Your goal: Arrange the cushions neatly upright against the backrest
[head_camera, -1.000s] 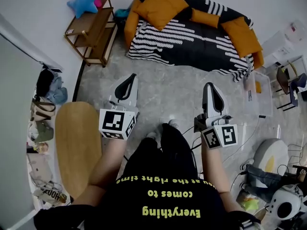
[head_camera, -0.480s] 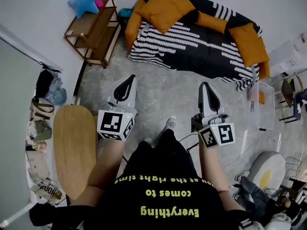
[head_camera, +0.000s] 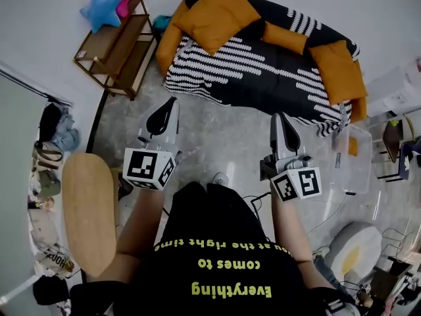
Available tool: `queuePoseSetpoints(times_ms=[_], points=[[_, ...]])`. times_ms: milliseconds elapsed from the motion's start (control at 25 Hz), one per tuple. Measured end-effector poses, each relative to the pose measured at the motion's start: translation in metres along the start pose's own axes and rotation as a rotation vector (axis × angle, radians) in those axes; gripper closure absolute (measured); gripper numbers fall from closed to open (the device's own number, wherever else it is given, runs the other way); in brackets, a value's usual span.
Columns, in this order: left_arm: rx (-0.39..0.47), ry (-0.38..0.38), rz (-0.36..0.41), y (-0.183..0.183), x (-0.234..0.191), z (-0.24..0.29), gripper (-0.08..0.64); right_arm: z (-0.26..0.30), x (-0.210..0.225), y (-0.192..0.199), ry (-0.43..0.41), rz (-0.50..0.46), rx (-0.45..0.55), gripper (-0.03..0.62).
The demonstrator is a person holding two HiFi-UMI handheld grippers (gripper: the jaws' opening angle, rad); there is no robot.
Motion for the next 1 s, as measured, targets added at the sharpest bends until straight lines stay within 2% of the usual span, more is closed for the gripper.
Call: queuePoseSetpoints(times_ms=[160,360,640,800,1000], points=[[-0.032,-0.018,-0.015,0.005,0.003,0.029,0.558,0.016,0.030,0.002,0.008,0.024,-0.010,0.580],[-0.038,-0.013,-0.004,0.007,-0.017,0.068,0.558,0.057,0.042,0.012,0.000,0.040,-0.021,0.580],[-0.003,0.019,0.004,-0.004,-0.081,0.154,0.558,0.151,0.069,0.012,0.035,0.020,-0.009,0.580],[0.014,0.067,0.024,-0.015,-0.124,0.205,0.558,0.218,0.068,0.015,0.028,-0.014,-0.021,0.580],[0.013,0.128,0.037,-0.020,-0.168,0.254,0.558,0.274,0.070,0.024,0.081,-0.005,-0.037,0.580]])
Point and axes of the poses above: the fingertips, and each gripper's own axes: z forward along the fingers, x to its right, y out of its underside, the point moved 4 cm from there along -z, backward along the fingers, and after that the axes turned 1 degree about -x, right-handed, at the moved point
